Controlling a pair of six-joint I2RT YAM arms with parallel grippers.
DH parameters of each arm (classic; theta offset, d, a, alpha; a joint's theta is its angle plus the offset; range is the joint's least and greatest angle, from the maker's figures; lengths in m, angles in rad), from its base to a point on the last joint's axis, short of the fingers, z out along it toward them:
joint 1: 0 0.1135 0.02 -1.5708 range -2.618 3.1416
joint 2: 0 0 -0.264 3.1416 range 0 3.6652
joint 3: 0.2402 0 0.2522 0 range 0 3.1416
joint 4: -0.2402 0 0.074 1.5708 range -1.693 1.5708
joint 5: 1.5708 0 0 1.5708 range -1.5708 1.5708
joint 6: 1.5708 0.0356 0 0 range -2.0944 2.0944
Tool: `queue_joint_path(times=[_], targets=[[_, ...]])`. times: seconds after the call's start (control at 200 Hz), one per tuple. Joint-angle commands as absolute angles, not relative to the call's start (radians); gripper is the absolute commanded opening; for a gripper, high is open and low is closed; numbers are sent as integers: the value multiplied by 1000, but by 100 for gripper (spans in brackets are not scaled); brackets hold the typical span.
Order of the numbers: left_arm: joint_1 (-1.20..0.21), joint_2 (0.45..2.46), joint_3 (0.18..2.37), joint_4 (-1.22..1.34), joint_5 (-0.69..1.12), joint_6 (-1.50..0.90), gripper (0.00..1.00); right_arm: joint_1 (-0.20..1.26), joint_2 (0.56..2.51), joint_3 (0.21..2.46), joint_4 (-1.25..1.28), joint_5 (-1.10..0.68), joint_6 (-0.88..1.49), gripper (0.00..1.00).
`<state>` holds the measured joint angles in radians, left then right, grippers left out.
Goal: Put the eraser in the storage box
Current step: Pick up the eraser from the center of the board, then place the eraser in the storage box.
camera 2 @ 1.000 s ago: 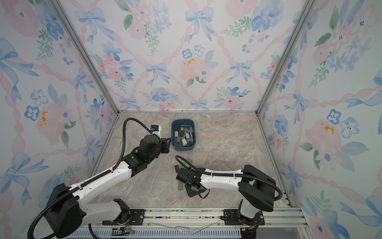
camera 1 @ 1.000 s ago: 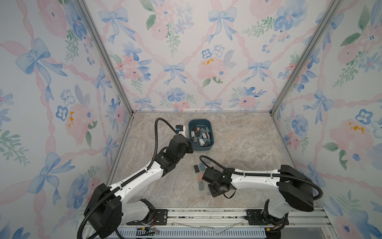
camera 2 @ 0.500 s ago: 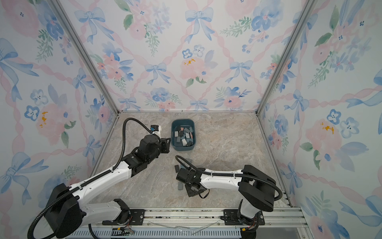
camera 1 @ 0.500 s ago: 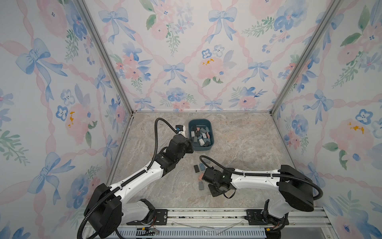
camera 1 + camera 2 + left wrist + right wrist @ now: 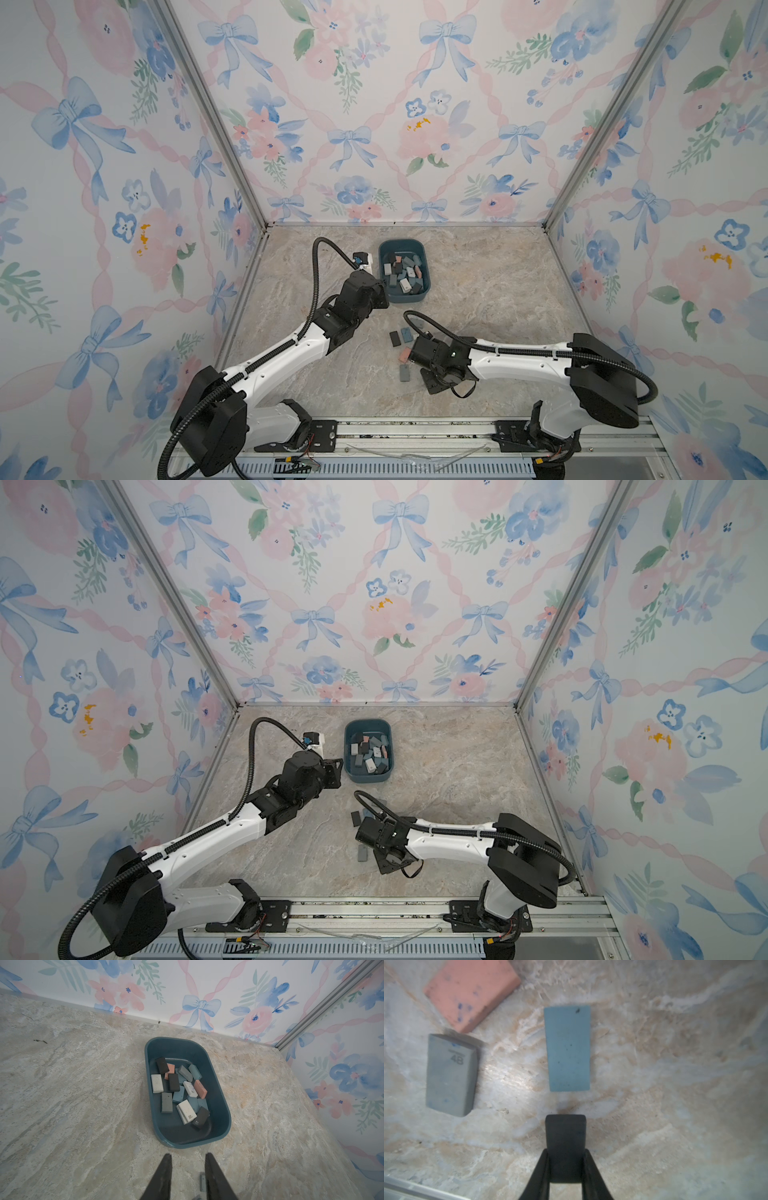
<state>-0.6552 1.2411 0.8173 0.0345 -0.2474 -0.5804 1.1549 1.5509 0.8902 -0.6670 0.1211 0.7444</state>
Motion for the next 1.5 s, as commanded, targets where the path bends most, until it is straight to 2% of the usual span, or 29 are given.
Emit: queue_joint_path(times=[0.0,0.185,0.44,0.84,1.035,1.49], targets=[[-658,1256,836,21,-267,-595,30,1167,1494,916,-724,167,760,23],[-658,1256,836,20,-267,-597,30,1131,1449,955,-750,171,720,25],[-658,1246,832,13,-284,-594,30,1003,1428,1049,-738,111,591,26],[-656,1241,841,-18,-302,-585,29,790,1554,1282,-703,15,400,28],[-652,1229,838,-30,-324,-585,29,721,1649,1439,-685,5,344,30],[-650,1211,833,-38,-303,-608,30,633,2133,1960,-718,-107,313,30]])
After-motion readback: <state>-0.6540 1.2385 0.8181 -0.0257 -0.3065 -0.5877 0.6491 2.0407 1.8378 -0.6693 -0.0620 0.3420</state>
